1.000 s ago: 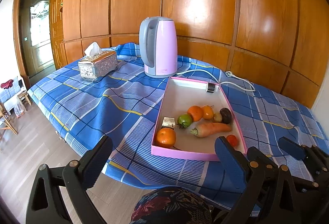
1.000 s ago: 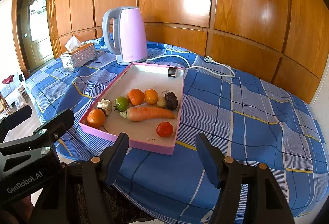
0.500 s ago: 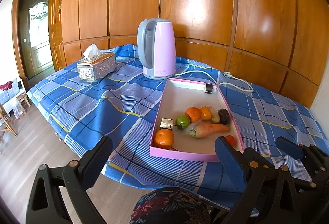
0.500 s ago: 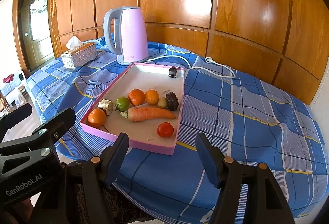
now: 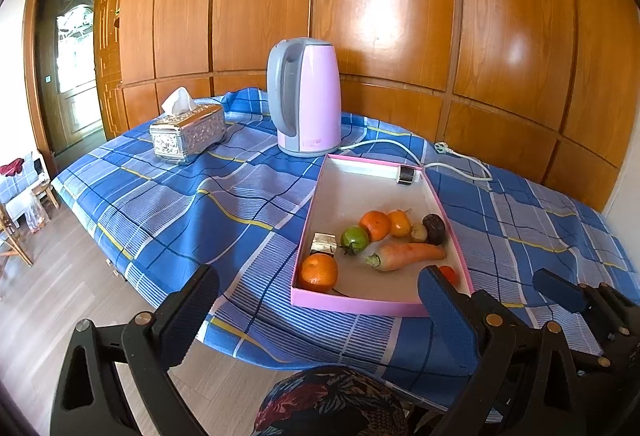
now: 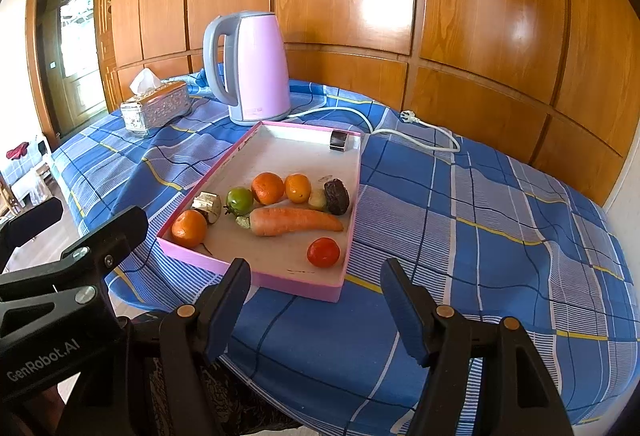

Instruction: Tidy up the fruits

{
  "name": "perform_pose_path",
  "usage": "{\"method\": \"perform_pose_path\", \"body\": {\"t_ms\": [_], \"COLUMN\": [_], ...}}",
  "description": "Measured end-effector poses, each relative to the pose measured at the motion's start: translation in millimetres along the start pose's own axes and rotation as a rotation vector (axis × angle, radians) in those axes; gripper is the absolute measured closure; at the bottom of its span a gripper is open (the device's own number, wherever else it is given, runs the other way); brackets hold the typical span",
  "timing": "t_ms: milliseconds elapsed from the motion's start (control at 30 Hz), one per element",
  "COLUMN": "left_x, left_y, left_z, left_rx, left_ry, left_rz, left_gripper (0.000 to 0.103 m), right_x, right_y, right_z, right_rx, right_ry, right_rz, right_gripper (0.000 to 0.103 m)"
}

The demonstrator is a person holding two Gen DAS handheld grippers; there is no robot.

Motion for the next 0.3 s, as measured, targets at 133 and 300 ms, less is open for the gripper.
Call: {"method": "perform_pose_path", "body": {"t_ms": [133,300], "left_x": [-0.4,2.7], "left_y": [1.4,1.4], "left_z": [0.9,-0.2], "left_rx": [0.009,0.011], "left_ry": [-0.009,-0.033], "left_rz": [0.008,-0.002], "left_gripper": [0.003,0.004], "right_x": [0.6,4.0], "right_y": [-1.7,-3.0], "right_z": [-1.8,-4.5], "right_rx": [-0.007,-0.016], "right_ry": [0.001,0.004], "right_rz": [0.001,-0.007], "right_gripper": [0.035,0.035]}}
Point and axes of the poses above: each gripper's, at about its wrist camera, not at the fingertips, and z roughly against the way its jaws point, x to its right, y to its top, the point moved 7 cm from there along -z, roughly the way its jaws point, and after that the axes turned 14 degrees about -z, right-handed, at the moved point
